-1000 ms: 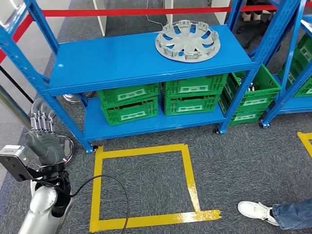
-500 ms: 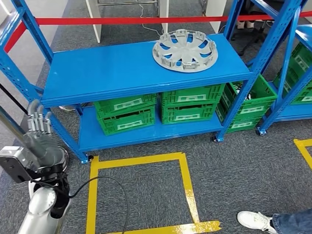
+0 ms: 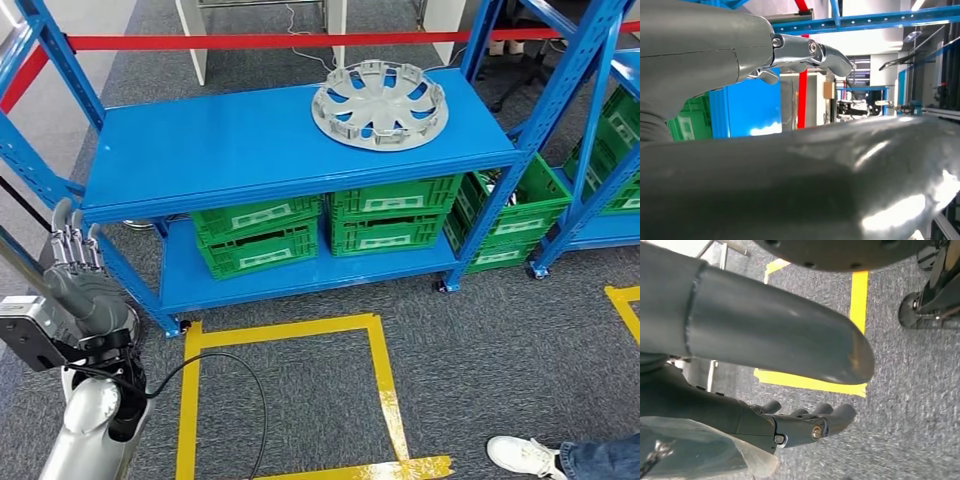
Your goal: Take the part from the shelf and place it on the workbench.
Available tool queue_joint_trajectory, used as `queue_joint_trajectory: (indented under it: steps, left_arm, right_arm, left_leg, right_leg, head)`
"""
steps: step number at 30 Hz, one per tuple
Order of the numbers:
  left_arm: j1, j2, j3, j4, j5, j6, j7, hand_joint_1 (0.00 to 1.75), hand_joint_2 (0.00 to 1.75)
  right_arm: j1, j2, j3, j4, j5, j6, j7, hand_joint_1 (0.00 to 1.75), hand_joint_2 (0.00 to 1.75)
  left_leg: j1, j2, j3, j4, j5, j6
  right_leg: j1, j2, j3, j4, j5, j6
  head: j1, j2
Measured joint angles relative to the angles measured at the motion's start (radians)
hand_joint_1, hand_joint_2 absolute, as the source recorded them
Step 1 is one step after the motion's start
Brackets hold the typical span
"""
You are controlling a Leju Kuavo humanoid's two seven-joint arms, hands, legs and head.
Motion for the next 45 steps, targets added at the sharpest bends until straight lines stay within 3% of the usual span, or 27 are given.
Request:
queue_joint_trajectory:
  steps: [1,3,5,6,7,8,10,11,12,15,17,19,21,22,23,26,28,32,34,36,37,38,39,40,42,44,45]
  left_arm:
    - [-0.001,0.0,0.0,0.0,0.0,0.002,0.0,0.0,0.0]
    - [-0.001,0.0,0.0,0.0,0.0,0.008,-0.001,0.0,0.0]
    - [0.002,0.0,0.0,0.001,0.0,0.016,-0.001,0.0,0.0]
    - [0.004,0.0,0.0,0.003,0.0,0.02,-0.001,0.0,0.0]
    - [0.006,0.0,0.0,0.004,0.0,0.024,-0.001,0.0,0.0]
    - [0.007,0.0,0.0,0.004,-0.001,0.029,-0.002,0.0,0.0]
    - [0.006,0.0,0.0,0.005,-0.003,0.035,-0.003,0.0,0.0]
    - [0.005,0.0,0.0,0.005,-0.004,0.037,-0.004,0.0,0.0]
    - [0.005,-0.001,0.0,0.006,-0.005,0.04,-0.004,0.0,0.0]
    - [0.005,-0.002,0.0,0.007,-0.006,0.052,-0.004,0.0,0.0]
    - [0.003,-0.004,0.0,0.008,-0.007,0.056,-0.005,0.0,0.0]
    - [0.002,-0.006,0.0,0.009,-0.008,0.055,-0.007,0.0,0.0]
    - [0.003,-0.006,-0.001,0.012,-0.002,0.045,-0.009,0.0,0.0]
    - [0.003,-0.006,-0.001,0.014,0.001,0.039,-0.011,0.0,0.0]
    - [0.003,-0.006,-0.001,0.015,0.004,0.034,-0.012,0.0,0.0]
    - [0.003,-0.003,-0.001,0.016,0.005,0.026,-0.014,0.0,0.0]
    - [0.002,-0.001,-0.001,0.016,0.004,0.019,-0.014,0.0,0.0]
    - [0.001,0.001,-0.001,0.016,0.003,0.013,-0.014,0.0,0.0]
    - [-0.001,0.003,-0.001,0.016,0.003,0.013,-0.014,0.0,0.0]
    - [0.0,0.006,-0.001,0.017,0.003,0.013,-0.014,0.0,0.0]
    - [0.001,0.007,-0.001,0.018,0.004,0.013,-0.014,0.0,0.0]
    - [0.002,0.007,-0.001,0.019,0.004,0.013,-0.014,0.0,0.0]
    - [0.003,0.008,-0.001,0.019,0.003,0.013,-0.014,0.0,0.0]
    - [0.002,0.008,-0.001,0.019,0.003,0.013,-0.014,0.0,0.0]
    - [0.0,0.008,-0.001,0.019,-0.005,0.022,-0.014,0.0,0.87]
    - [-0.001,0.006,-0.002,0.019,-0.019,0.04,-0.012,0.0,1.75]
    - [-0.002,0.005,-0.002,0.02,-0.025,0.049,-0.011,0.0,1.75]
  right_arm:
    - [0.0,0.0,0.0,0.0,0.0,-0.001,0.0,0.0,1.75]
    - [0.0,0.0,0.0,0.0,0.0,-0.001,-0.001,0.0,1.75]
    - [0.0,0.0,0.0,0.0,0.0,-0.001,-0.002,0.0,1.75]
    - [0.001,0.0,0.0,0.0,0.001,-0.001,-0.003,0.0,1.75]
    - [0.001,-0.001,0.0,0.0,0.001,-0.001,-0.004,0.0,1.75]
    - [0.002,-0.001,0.0,0.0,0.001,-0.001,-0.004,0.0,1.75]
    - [0.003,-0.001,0.0,0.0,0.001,-0.001,-0.004,0.0,1.75]
    - [0.003,-0.001,0.0,0.0,0.001,0.0,-0.004,0.0,1.75]
    - [0.002,-0.001,0.0,0.0,0.001,0.001,-0.004,0.0,1.75]
    - [0.002,-0.001,0.0,0.0,0.0,0.005,-0.005,0.0,1.75]
    - [0.002,-0.002,0.0,0.0,-0.001,0.009,-0.006,0.0,0.87]
    - [0.003,-0.003,0.0,0.0,-0.004,0.015,-0.008,0.0,0.0]
    - [0.004,-0.005,0.0,0.0,-0.006,0.021,-0.013,0.0,0.0]
    - [0.005,-0.006,0.0,0.0,-0.006,0.023,-0.016,0.0,0.0]
    - [0.006,-0.008,0.0,0.0,-0.006,0.024,-0.018,0.0,0.0]
    - [0.004,-0.011,0.0,0.0,-0.006,0.026,-0.022,0.0,0.0]
    - [0.003,-0.011,0.0,0.0,-0.006,0.027,-0.022,0.0,0.0]
    - [0.006,-0.014,0.0,0.0,-0.006,0.027,-0.022,0.0,0.0]
    - [0.005,-0.015,-0.001,0.0,-0.006,0.027,-0.023,0.0,0.0]
    - [0.004,-0.016,0.0,0.0,-0.006,0.028,-0.023,0.0,0.0]
    - [0.004,-0.016,0.0,0.0,-0.006,0.028,-0.023,0.0,0.0]
    - [0.005,-0.016,0.0,0.0,-0.006,0.028,-0.023,0.0,0.0]
    - [0.005,-0.016,0.0,0.0,-0.006,0.028,-0.023,0.0,0.0]
    - [0.005,-0.016,-0.001,0.0,-0.006,0.029,-0.023,0.0,0.0]
    - [0.005,-0.016,-0.001,0.0,-0.006,0.03,-0.023,0.0,0.0]
    - [0.005,-0.016,-0.001,0.0,-0.006,0.03,-0.021,0.0,0.0]
    - [0.005,-0.016,-0.001,0.0,-0.006,0.03,-0.02,0.0,0.44]
  left_leg:
    - [0.001,0.0,-0.004,0.012,-0.009,-0.006]
    - [0.005,0.0,-0.038,0.095,-0.058,-0.018]
    - [0.009,0.0,-0.098,0.229,-0.119,-0.027]
    - [0.012,0.0,-0.119,0.273,-0.131,-0.029]
    - [0.013,0.0,-0.122,0.28,-0.123,-0.03]
    - [0.015,0.0,-0.106,0.246,-0.096,-0.029]
    - [0.015,0.0,-0.038,0.109,-0.03,-0.024]
    - [0.014,0.0,-0.009,0.049,-0.011,-0.02]
    - [0.013,0.0,0.009,0.012,-0.004,-0.016]
    - [0.01,-0.001,0.016,-0.01,-0.005,-0.001]
    - [0.013,0.001,0.021,-0.02,-0.001,0.012]
    - [0.014,0.002,0.022,-0.023,0.0,0.02]
    - [0.013,0.003,0.022,-0.023,-0.002,0.022]
    - [0.012,0.003,0.023,-0.023,-0.002,0.023]
    - [0.012,0.003,0.024,-0.023,-0.003,0.022]
    - [0.01,0.001,0.026,-0.019,-0.009,0.014]
    - [0.007,0.001,0.025,-0.016,-0.011,0.005]
    - [0.009,0.001,0.023,-0.003,-0.024,-0.014]
    - [0.011,0.001,-0.018,0.088,-0.075,-0.024]
    - [0.013,0.001,-0.09,0.231,-0.134,-0.029]
    - [0.013,0.001,-0.113,0.275,-0.142,-0.029]
    - [0.013,0.001,-0.122,0.285,-0.132,-0.027]
    - [0.013,0.001,-0.11,0.256,-0.102,-0.024]
    - [0.012,0.001,-0.082,0.191,-0.059,-0.02]
    - [0.009,0.0,-0.018,0.053,0.001,-0.01]
    - [0.004,0.0,0.006,-0.006,0.008,-0.004]
    - [0.003,0.0,0.007,-0.012,0.005,-0.001]
  right_leg:
    - [-0.002,0.0,0.003,-0.003,0.002,-0.006]
    - [-0.005,-0.001,0.009,-0.008,0.003,-0.016]
    - [-0.005,-0.002,0.011,-0.008,0.001,-0.021]
    - [-0.005,-0.002,0.012,-0.008,0.001,-0.021]
    - [-0.005,-0.001,0.013,-0.008,0.0,-0.021]
    - [-0.005,0.0,0.015,-0.008,-0.001,-0.02]
    - [-0.004,0.002,0.02,-0.007,-0.005,-0.014]
    - [-0.002,0.003,0.021,-0.006,-0.007,-0.01]
    - [-0.001,0.004,0.021,-0.006,-0.008,-0.005]
    - [-0.002,0.004,0.019,-0.009,-0.01,0.013]
    - [-0.003,0.003,0.001,0.024,-0.035,0.021]
    - [-0.004,0.002,-0.054,0.136,-0.092,0.027]
    - [-0.005,0.002,-0.118,0.257,-0.133,0.031]
    - [-0.005,0.001,-0.131,0.274,-0.128,0.033]
    - [-0.006,0.001,-0.125,0.252,-0.103,0.033]
    - [-0.008,-0.001,-0.033,0.057,-0.009,0.029]
    - [-0.007,-0.001,-0.001,-0.004,0.003,0.021]
    - [-0.007,0.0,0.008,-0.012,0.006,-0.002]
    - [-0.009,-0.001,0.014,-0.016,0.006,-0.01]
    - [-0.008,-0.002,0.016,-0.016,0.002,-0.015]
    - [-0.008,-0.001,0.018,-0.016,0.001,-0.017]
    - [-0.008,0.0,0.02,-0.015,-0.001,-0.017]
    - [-0.007,0.001,0.024,-0.015,-0.004,-0.017]
    - [-0.007,0.002,0.029,-0.015,-0.006,-0.015]
    - [-0.006,0.004,0.035,-0.014,-0.013,-0.009]
    - [-0.005,0.005,0.033,-0.014,-0.015,0.001]
    - [-0.005,0.004,0.031,-0.015,-0.016,0.007]
  head:
    - [-0.001,0.0]
    - [-0.005,0.0]
    - [-0.006,0.0]
    - [-0.006,0.0]
    - [-0.006,0.0]
    - [-0.006,0.0]
    - [-0.006,0.0]
    - [-0.006,0.0]
    - [-0.005,0.0]
    - [-0.005,0.0]
    - [-0.002,0.0]
    - [0.002,0.0]
    - [0.003,0.0]
    - [0.003,0.0]
    - [0.003,0.0]
    - [0.003,0.0]
    - [0.002,0.0]
    - [0.0,0.0]
    - [-0.003,0.0]
    - [-0.005,0.0]
    - [-0.005,0.0]
    - [-0.005,0.0]
    - [-0.005,0.0]
    - [-0.005,0.0]
    - [-0.005,0.0]
    - [-0.005,0.0]
    - [-0.005,0.0]
